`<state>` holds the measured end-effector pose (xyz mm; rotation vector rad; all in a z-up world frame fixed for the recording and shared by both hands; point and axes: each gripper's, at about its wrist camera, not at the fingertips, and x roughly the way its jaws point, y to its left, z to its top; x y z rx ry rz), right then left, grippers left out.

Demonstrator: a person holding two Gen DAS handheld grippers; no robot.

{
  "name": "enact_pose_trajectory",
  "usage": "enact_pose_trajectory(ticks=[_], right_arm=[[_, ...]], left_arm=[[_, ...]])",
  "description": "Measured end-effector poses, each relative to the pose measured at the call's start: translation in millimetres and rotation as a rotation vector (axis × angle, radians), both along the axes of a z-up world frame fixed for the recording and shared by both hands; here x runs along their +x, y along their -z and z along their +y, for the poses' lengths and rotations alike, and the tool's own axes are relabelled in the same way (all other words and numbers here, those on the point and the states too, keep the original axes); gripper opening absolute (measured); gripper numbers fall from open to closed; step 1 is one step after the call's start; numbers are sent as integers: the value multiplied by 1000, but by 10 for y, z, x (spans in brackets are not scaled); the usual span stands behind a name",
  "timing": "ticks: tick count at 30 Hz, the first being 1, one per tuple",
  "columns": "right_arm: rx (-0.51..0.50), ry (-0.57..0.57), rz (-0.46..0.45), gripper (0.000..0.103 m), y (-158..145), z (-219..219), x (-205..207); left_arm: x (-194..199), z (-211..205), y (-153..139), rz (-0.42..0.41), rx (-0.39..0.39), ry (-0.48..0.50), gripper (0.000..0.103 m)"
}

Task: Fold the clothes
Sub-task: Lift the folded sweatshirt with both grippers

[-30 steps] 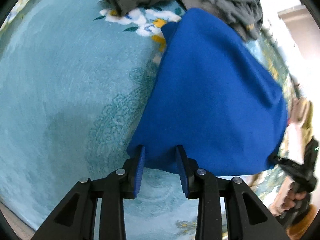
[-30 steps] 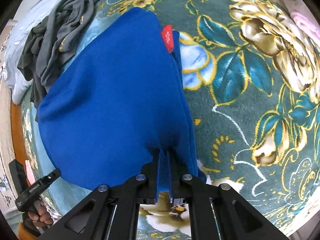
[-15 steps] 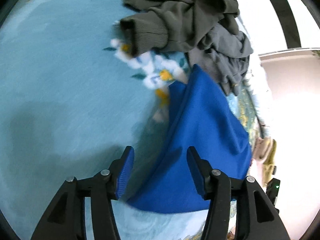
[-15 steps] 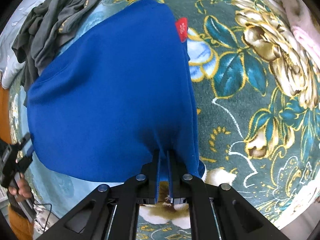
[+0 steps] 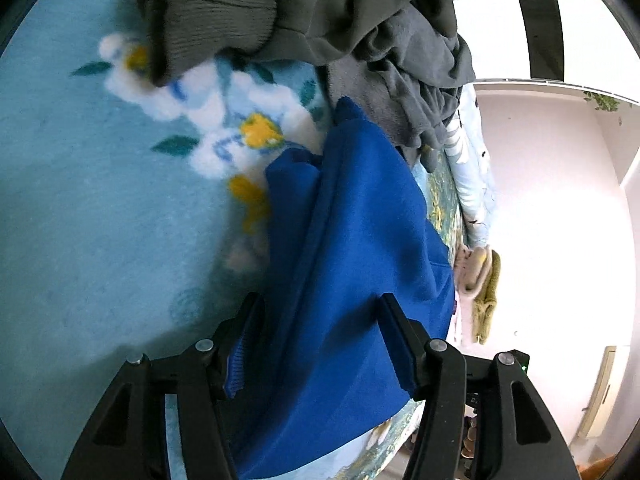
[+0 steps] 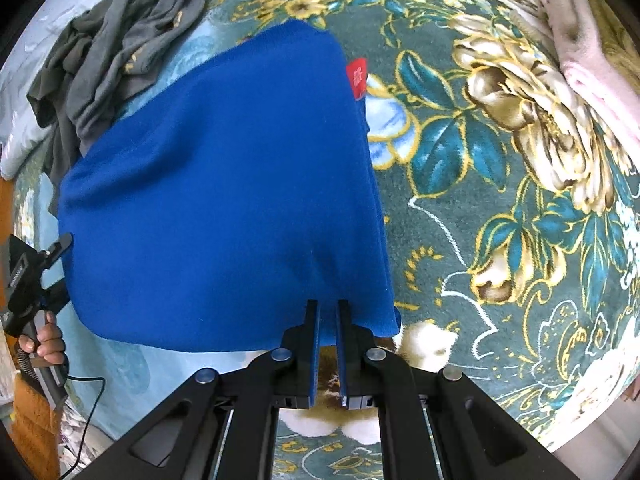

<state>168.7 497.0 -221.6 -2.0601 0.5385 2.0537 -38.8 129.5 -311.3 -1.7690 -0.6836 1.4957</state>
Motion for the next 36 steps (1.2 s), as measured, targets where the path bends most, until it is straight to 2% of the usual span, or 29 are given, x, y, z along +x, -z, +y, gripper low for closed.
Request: enact_pose_trajectory(ticks=[4,8,11,13,15,16,18,27,31,36], right_arm=[[-21,40,35,13,-80,120,35],[-56,96,87,19,-152,319,35],[-106,141,139,37,-219,518,62],[-138,153,178,47,-254,596,-84],[-174,162,215,52,-250,690,-209],[-193,167,228,55,-212,580,-255],[-248,183,249,59,-136,564,-197],[-488,230,292,64,369,697,-460],[-517,217,321,65,522,735,-571],[-606,206,368,67,602,810,-673]], left_arm=[[-41,176,-5,-2,0,39,60],[-26,169,-48,-10,-5,52,60],[-32,177,-49,-22,-11,52,60],[-20,174,-63,-23,-28,56,60],[-8,185,-81,-22,-46,59,60],[18,145,-95,-21,-54,59,60],[34,134,-101,-26,-69,53,60],[53,228,-97,-52,-134,23,60],[35,178,-110,-60,-164,33,60],[36,215,-129,-59,-195,42,60]])
